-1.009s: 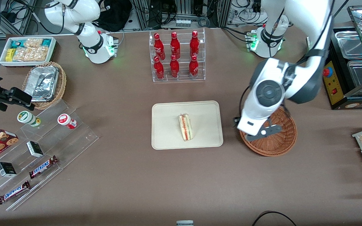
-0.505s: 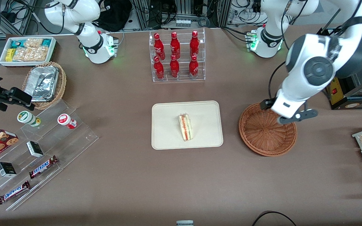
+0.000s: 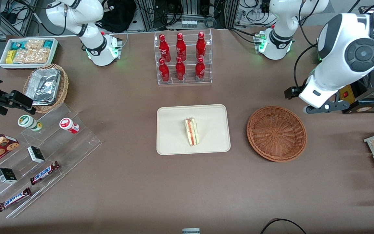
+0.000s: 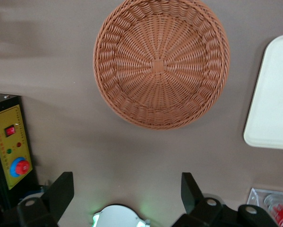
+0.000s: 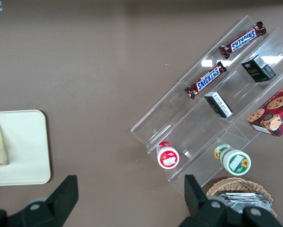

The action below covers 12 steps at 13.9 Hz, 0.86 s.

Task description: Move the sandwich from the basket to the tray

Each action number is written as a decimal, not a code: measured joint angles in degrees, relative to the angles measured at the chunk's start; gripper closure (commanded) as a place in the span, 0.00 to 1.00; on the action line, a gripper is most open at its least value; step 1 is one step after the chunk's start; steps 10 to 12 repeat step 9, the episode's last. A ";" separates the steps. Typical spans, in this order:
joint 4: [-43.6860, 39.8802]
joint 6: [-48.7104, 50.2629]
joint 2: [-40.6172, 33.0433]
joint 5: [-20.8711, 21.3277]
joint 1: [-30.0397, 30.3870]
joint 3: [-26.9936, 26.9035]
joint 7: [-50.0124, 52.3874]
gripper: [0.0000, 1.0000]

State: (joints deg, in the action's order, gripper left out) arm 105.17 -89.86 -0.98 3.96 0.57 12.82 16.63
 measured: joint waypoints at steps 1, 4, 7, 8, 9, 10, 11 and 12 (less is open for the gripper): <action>-0.72 1.15 -0.41 -0.18 0.28 -0.02 -0.77 0.00; -4.28 5.56 -1.35 -0.47 0.51 -1.31 -2.99 0.00; -8.06 8.63 -1.87 -0.51 0.62 -4.19 -5.12 0.00; -8.93 8.82 -1.94 -0.52 0.64 -5.10 -5.39 0.00; -9.47 8.82 -1.96 -0.52 0.65 -5.80 -5.67 0.00; -9.47 8.82 -1.96 -0.52 0.65 -5.80 -5.67 0.00; -9.47 8.82 -1.96 -0.52 0.65 -5.80 -5.67 0.00; -9.47 8.82 -1.96 -0.52 0.65 -5.80 -5.67 0.00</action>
